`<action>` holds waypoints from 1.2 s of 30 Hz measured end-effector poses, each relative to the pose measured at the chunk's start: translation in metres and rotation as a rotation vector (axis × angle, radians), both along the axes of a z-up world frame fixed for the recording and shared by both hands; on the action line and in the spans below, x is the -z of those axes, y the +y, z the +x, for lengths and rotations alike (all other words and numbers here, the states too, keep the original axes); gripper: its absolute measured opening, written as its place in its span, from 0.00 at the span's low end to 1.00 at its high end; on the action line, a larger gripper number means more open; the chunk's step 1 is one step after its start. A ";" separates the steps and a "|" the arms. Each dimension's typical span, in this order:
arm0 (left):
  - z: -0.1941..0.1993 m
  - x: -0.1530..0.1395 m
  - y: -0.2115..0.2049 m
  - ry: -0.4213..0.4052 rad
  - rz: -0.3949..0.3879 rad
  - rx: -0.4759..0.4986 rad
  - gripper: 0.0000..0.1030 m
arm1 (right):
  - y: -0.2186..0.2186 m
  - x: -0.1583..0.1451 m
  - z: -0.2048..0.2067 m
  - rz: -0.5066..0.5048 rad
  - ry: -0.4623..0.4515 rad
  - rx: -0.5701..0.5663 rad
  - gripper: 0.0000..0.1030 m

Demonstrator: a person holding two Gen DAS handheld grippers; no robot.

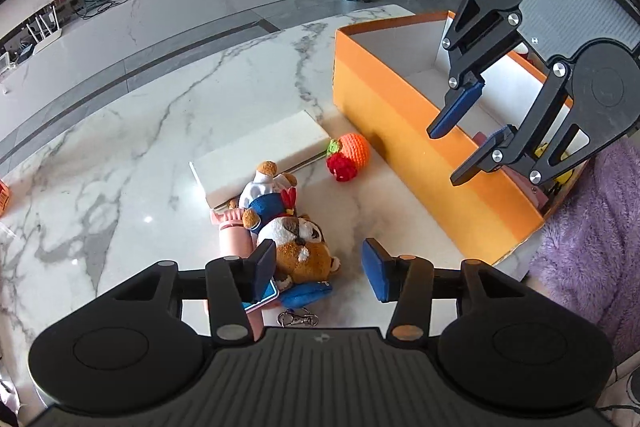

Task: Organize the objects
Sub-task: 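Grasp the plush bear with the left gripper while the right grasps the crocheted orange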

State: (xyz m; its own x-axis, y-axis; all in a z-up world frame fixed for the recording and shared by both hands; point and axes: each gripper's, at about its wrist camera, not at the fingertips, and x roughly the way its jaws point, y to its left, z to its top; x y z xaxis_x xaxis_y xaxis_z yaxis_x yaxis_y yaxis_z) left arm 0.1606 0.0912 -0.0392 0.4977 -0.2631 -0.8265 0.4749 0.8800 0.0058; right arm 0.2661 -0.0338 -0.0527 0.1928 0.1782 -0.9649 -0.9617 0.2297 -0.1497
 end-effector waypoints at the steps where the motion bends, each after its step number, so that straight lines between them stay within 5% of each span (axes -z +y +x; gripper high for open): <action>1: 0.003 0.005 0.001 0.005 0.003 -0.006 0.56 | 0.004 0.005 0.004 -0.009 0.001 0.007 0.33; 17: 0.045 0.046 0.003 0.163 0.039 0.003 0.60 | 0.033 0.078 0.080 -0.186 -0.071 0.007 0.36; 23: 0.051 0.053 0.009 0.220 0.018 -0.029 0.63 | 0.036 0.094 0.093 -0.193 -0.039 0.020 0.45; 28: 0.052 0.053 0.008 0.233 -0.004 -0.044 0.64 | 0.034 0.102 0.097 -0.180 -0.010 0.044 0.42; 36: 0.052 0.049 0.008 0.233 -0.022 -0.087 0.54 | 0.033 0.094 0.094 -0.148 -0.008 0.057 0.48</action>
